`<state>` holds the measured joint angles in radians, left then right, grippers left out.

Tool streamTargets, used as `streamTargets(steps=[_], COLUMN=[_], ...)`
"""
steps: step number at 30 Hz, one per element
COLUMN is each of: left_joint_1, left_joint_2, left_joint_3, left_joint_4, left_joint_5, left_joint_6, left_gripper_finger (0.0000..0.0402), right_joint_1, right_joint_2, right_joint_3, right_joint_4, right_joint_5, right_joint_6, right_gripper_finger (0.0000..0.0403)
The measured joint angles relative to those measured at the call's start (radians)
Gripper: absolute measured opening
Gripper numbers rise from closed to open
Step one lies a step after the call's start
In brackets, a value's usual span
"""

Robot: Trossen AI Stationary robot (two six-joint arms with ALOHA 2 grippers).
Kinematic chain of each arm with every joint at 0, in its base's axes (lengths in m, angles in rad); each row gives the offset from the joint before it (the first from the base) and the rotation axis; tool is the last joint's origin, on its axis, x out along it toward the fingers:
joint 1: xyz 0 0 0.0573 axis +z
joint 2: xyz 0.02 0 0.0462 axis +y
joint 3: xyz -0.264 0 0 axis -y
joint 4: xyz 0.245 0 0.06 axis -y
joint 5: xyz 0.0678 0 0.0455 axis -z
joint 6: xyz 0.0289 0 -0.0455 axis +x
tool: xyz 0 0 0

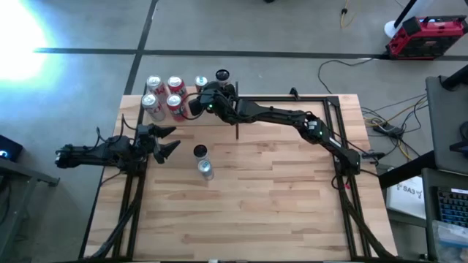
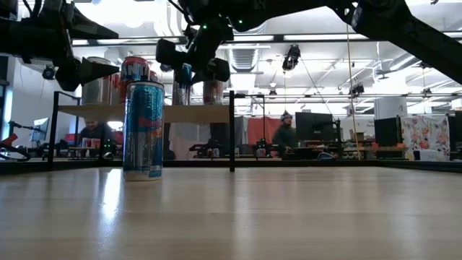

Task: Place canned beverage on shelf
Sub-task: Put the bottom blue soda can on the shelf

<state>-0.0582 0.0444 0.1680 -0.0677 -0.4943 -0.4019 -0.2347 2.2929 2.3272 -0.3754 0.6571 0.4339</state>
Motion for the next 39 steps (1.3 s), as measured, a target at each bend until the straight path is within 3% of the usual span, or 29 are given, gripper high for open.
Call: streamTargets(steps=[22,39], left_joint_1=[0.0,0.0], left_joint_2=[0.0,0.0], left_joint_3=[0.0,0.0], left_joint_4=[0.0,0.0], left_joint_5=[0.0,0.0], left_joint_6=[0.0,0.0], left_gripper_finger=[0.0398,0.0398], right_joint_1=[0.023,0.055], right_joint_2=[0.0,-0.006], right_joint_3=[0.001,0.005], right_joint_4=[-0.009,-0.098], right_joint_5=[0.027,0.052], right_joint_6=[0.013,0.035], right_gripper_finger=[0.0203,0.0352])
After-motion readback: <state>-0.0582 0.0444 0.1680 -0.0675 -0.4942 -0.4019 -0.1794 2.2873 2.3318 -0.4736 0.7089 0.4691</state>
